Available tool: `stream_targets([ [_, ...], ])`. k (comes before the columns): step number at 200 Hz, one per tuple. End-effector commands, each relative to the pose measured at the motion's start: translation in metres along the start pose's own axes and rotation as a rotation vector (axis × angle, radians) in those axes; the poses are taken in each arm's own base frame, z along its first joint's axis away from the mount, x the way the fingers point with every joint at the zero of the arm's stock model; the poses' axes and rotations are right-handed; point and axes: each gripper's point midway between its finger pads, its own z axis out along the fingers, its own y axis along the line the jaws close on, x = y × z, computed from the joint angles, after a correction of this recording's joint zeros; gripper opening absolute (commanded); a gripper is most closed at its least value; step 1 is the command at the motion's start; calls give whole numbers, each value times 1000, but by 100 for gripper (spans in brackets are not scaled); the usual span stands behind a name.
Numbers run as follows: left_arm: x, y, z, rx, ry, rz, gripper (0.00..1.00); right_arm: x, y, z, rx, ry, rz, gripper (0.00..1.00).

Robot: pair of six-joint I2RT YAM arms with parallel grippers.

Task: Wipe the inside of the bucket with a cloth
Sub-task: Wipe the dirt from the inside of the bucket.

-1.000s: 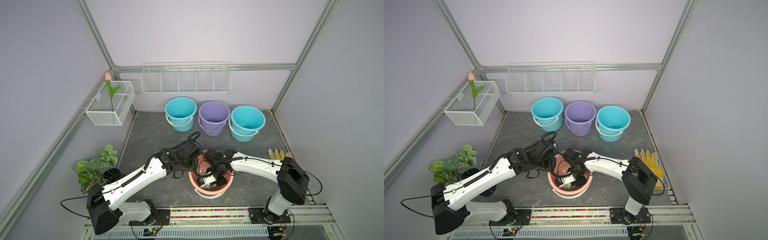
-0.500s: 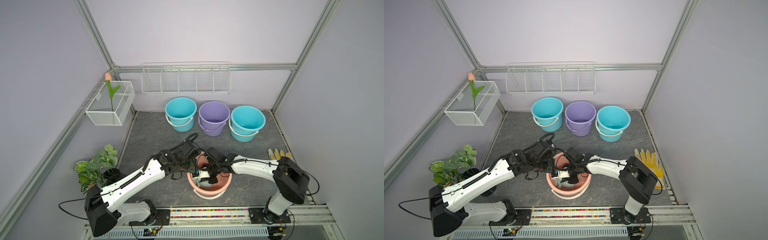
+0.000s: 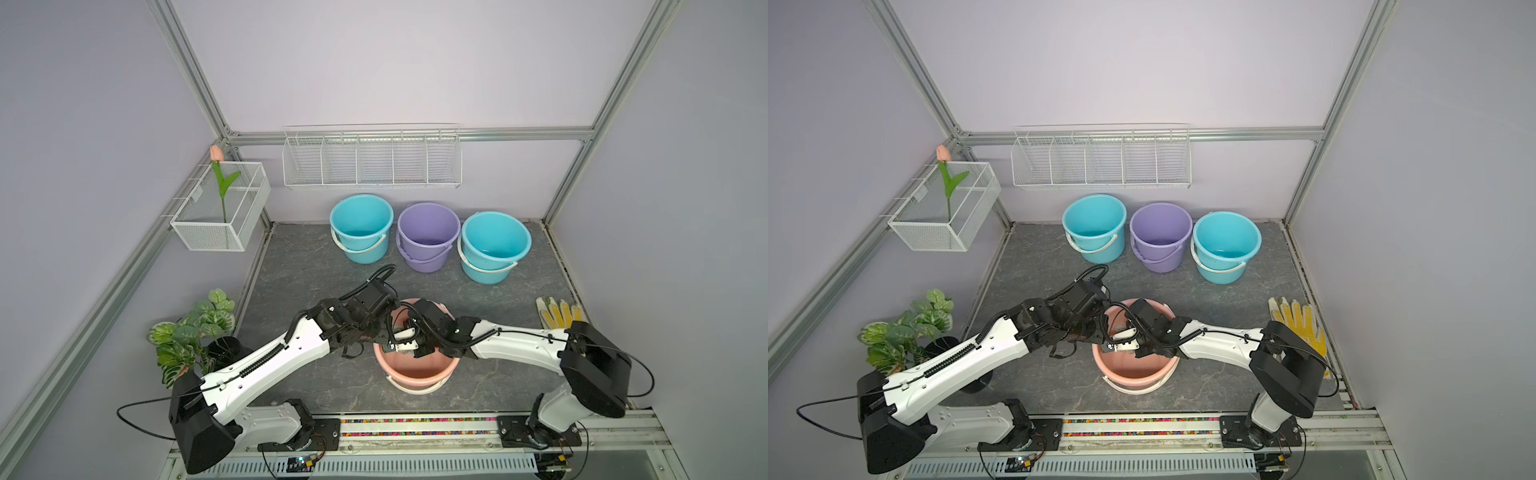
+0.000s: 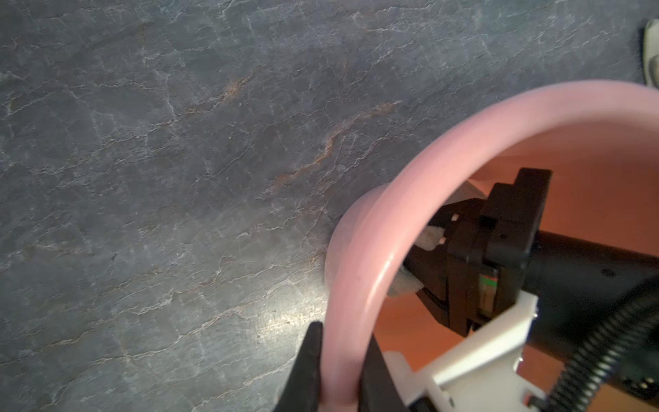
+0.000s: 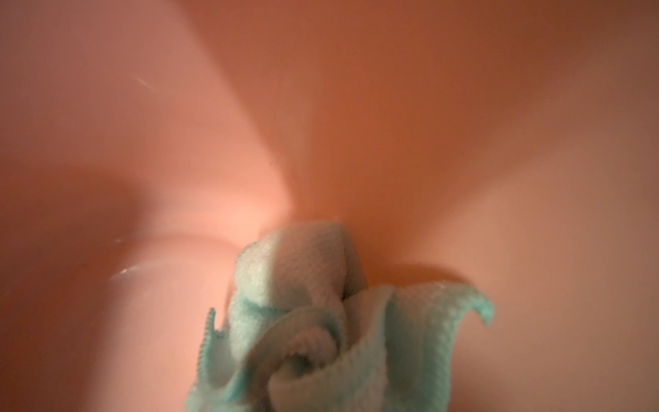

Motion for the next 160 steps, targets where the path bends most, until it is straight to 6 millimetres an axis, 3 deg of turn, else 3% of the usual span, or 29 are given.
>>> stream_targets([
  [1, -21, -26, -8, 107, -81, -42, 0, 26, 11, -16, -69, 166, -164, 7],
  [77, -20, -19, -10, 71, -82, -39, 0, 63, 62, -60, -439, 384, -224, 7],
  [115, -21, -19, -10, 70, -84, -42, 0, 51, 95, -79, -646, 323, -135, 7],
  [160, -22, -20, -9, 71, -84, -43, 0, 19, 120, -81, -818, 119, -1, 7],
])
